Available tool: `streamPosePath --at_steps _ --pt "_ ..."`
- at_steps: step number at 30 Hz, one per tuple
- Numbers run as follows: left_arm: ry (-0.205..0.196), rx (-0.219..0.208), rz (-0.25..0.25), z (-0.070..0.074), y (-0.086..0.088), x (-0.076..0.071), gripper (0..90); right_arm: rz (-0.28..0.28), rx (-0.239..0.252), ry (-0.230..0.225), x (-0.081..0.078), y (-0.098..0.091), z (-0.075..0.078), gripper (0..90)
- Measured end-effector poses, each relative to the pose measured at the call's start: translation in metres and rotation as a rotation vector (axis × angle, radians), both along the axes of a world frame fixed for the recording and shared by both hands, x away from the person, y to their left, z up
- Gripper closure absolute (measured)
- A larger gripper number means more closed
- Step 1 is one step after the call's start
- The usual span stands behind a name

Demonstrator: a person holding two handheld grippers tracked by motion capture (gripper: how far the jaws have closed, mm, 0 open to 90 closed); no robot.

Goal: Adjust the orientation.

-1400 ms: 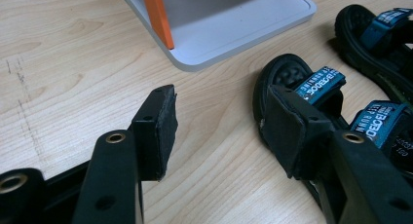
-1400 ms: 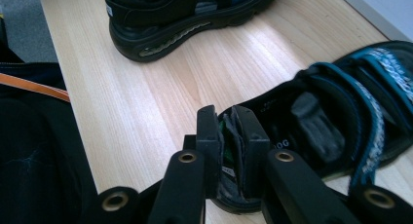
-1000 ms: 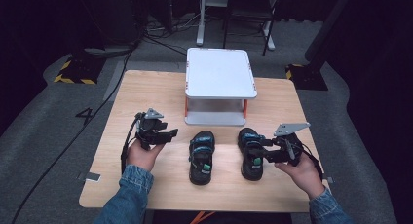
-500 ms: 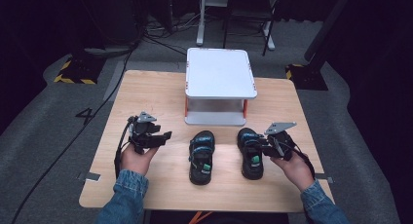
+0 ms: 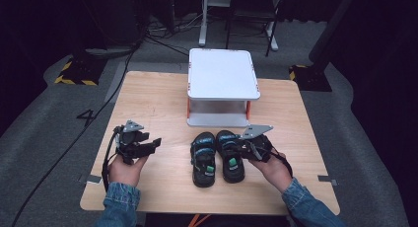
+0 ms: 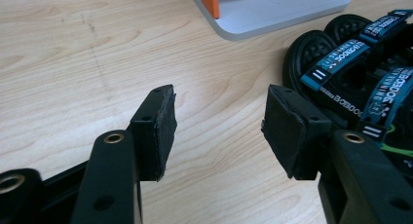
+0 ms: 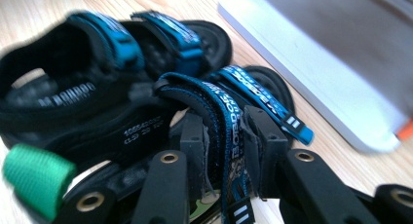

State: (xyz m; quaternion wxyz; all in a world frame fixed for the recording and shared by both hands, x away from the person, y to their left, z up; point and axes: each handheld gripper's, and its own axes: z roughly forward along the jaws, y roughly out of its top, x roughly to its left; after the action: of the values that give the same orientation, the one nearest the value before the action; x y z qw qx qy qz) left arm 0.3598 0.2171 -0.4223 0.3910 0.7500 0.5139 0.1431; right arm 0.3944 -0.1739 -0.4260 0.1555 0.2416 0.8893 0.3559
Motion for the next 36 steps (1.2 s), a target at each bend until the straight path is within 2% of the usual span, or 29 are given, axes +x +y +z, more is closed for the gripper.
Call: streamPosePath --at_steps 4,8,10,11,13,16,18,21,24,26,31,36 --pt "0.003 -0.007 0.009 -0.001 0.004 -0.001 45.7 0.001 0.017 -0.021 0.003 0.008 -0.002 71.6" --pt "0.010 -0.003 -0.002 -0.003 0.001 0.002 45.7 0.005 0.055 -0.007 0.009 0.012 -0.005 71.4" --pt "0.011 -0.004 -0.008 -0.002 0.000 0.002 45.7 0.006 0.070 0.006 0.009 0.011 -0.005 71.2" --pt "0.010 -0.007 -0.006 -0.002 0.000 0.002 45.7 0.006 0.068 0.010 0.009 0.011 -0.006 71.0" --pt "0.008 -0.010 -0.007 -0.001 0.000 0.004 45.6 0.011 0.043 0.050 0.011 0.009 -0.010 70.7" --pt "0.006 -0.010 -0.013 -0.001 -0.002 0.006 45.7 -0.002 0.054 0.076 0.011 0.002 -0.013 70.2" --pt "0.008 -0.009 -0.018 -0.001 -0.004 0.008 45.7 -0.005 0.057 0.077 0.011 0.001 -0.013 69.1" --pt "0.004 -0.002 -0.027 0.000 -0.006 0.009 45.7 -0.007 0.069 0.092 0.011 0.001 -0.013 62.4" --pt "0.004 -0.020 -0.035 0.000 -0.004 0.007 45.5 -0.013 0.097 0.118 0.011 -0.001 -0.011 50.6" --pt "0.000 -0.013 -0.035 -0.002 0.000 0.004 45.6 -0.016 0.117 0.125 0.010 -0.003 -0.008 48.6" --pt "-0.004 -0.014 -0.030 -0.007 0.011 -0.007 45.9 -0.018 0.157 0.103 -0.001 -0.005 0.007 47.2" --pt "-0.044 -0.025 -0.028 -0.003 0.017 -0.012 45.9 -0.010 0.143 0.068 -0.012 0.003 0.020 45.5"
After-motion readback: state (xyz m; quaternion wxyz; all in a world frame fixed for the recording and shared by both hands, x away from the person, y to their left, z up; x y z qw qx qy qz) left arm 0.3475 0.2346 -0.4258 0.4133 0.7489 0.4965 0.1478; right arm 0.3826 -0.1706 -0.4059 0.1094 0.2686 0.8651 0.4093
